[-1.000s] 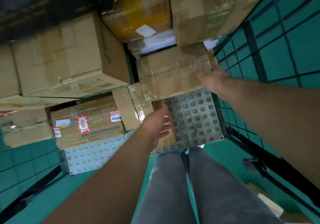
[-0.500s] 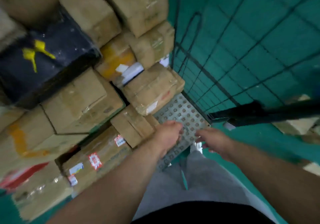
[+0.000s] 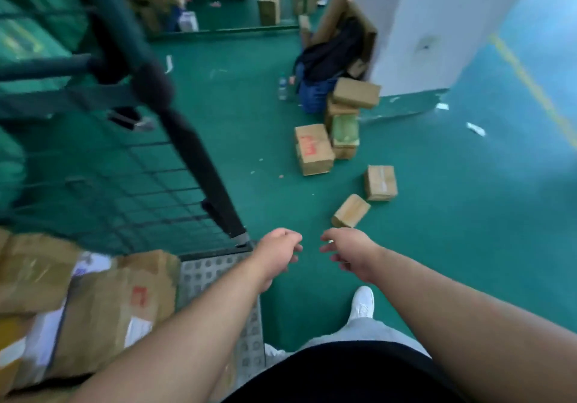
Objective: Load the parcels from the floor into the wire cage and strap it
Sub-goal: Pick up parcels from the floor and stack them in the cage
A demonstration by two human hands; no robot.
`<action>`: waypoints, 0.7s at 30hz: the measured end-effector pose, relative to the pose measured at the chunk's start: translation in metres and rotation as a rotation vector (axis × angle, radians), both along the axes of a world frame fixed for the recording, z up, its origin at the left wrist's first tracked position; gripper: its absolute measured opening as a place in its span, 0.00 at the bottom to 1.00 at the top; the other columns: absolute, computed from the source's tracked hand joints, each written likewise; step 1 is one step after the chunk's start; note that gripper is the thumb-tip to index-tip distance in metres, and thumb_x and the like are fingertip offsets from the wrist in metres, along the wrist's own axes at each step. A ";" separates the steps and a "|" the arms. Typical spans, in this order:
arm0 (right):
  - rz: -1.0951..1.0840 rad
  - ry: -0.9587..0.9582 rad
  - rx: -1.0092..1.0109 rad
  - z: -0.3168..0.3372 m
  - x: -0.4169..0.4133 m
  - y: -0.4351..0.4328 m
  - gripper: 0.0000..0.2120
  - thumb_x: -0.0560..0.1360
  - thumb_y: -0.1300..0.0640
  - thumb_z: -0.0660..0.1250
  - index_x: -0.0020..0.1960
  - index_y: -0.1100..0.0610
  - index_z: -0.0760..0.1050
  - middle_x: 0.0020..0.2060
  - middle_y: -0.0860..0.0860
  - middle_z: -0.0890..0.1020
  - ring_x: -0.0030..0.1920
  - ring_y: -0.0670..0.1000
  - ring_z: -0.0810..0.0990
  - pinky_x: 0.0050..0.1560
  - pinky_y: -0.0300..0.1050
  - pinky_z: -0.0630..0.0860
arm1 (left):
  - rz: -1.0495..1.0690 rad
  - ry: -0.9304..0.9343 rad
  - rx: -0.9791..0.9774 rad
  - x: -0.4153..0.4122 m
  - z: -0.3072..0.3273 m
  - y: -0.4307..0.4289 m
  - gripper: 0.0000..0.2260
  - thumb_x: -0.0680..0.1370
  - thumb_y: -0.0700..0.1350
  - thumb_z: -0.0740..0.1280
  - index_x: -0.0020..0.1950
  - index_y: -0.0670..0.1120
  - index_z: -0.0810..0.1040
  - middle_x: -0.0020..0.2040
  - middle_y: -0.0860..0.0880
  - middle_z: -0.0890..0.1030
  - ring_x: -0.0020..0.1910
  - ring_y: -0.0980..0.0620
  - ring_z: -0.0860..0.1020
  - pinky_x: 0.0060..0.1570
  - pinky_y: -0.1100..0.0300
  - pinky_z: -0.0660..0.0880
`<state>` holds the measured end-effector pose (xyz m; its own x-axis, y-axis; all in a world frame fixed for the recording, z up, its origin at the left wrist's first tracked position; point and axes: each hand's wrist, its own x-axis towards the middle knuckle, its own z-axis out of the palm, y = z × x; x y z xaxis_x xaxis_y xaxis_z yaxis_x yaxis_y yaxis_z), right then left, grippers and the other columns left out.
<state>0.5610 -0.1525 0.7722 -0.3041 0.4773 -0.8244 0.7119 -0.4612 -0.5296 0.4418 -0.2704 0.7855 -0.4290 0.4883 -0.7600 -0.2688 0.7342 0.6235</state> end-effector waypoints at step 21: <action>-0.181 -0.026 0.030 -0.008 0.195 0.354 0.11 0.82 0.55 0.60 0.61 0.57 0.76 0.48 0.52 0.83 0.40 0.51 0.74 0.36 0.43 0.67 | 0.008 -0.036 -0.046 0.142 -0.004 0.326 0.09 0.83 0.47 0.63 0.57 0.46 0.79 0.50 0.48 0.83 0.45 0.48 0.80 0.46 0.55 0.73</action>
<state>0.7560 0.2019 0.7644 -0.1899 0.5467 -0.8155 0.6318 -0.5677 -0.5277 0.5840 0.0553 0.7820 -0.4044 0.4490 -0.7968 -0.2962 0.7599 0.5786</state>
